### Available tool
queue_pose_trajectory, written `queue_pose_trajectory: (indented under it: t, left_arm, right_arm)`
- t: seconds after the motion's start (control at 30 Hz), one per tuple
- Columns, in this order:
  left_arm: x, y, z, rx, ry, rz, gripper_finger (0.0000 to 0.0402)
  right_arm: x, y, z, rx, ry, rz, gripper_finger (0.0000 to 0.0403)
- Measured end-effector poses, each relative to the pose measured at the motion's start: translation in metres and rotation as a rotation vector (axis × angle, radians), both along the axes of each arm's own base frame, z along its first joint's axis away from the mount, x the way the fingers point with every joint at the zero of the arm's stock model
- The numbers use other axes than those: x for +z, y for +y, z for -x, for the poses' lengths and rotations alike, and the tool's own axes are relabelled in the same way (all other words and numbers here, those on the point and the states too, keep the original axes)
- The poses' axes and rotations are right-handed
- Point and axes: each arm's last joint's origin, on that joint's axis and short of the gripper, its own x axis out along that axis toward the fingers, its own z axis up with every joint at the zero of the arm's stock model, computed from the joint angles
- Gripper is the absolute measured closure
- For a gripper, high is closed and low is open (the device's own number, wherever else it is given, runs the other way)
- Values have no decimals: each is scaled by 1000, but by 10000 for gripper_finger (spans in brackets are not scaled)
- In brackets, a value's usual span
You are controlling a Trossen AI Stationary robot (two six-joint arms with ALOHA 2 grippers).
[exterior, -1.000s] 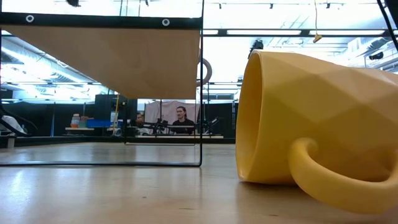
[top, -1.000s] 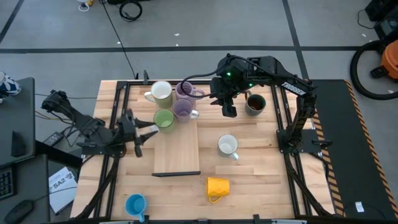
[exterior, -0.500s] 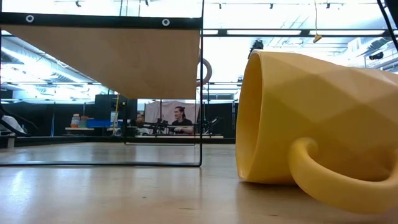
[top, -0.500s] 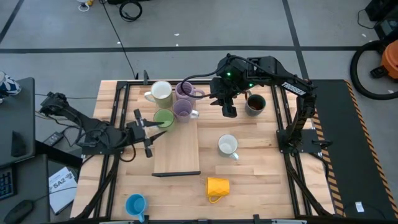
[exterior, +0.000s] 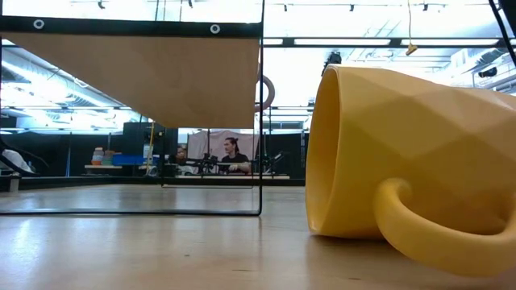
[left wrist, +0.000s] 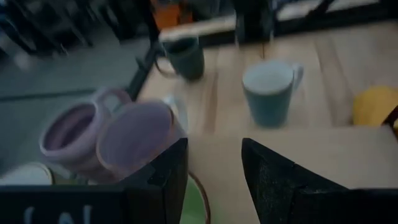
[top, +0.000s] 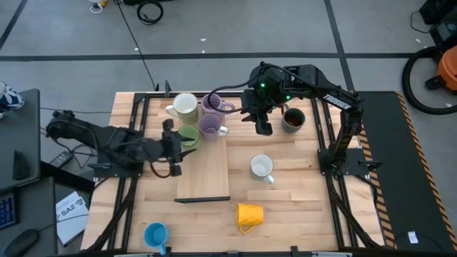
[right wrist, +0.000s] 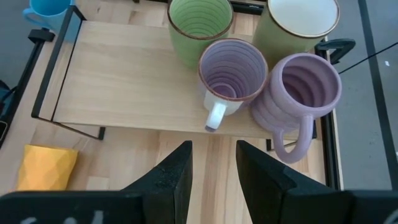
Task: Place coffee mugs
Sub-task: Put the green mug on the shelf
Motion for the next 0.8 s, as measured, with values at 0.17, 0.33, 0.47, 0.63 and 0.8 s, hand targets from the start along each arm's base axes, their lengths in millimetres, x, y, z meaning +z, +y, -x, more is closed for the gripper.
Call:
queue_pose_trajectory:
  t: [0.17, 0.33, 0.47, 0.63, 0.8]
  left_arm:
    - [-4, 6, -15, 41, 114, 53, 244]
    - [-11, 12, -23, 58, 183, 92, 244]
    - [-15, 18, -20, 117, 217, 127, 244]
    - [-17, 21, -16, 155, 238, 170, 244]
    - [-20, 20, -13, 135, 290, 213, 251]
  right_arm:
    - [0, 0, 0, 0, 1, 0, 274]
    - [0, 0, 0, 1, 6, -2, 274]
    - [-1, 0, 1, 1, 18, -3, 274]
    - [-1, 0, 1, 1, 17, -3, 274]
    - [-1, 0, 1, 1, 17, -3, 274]
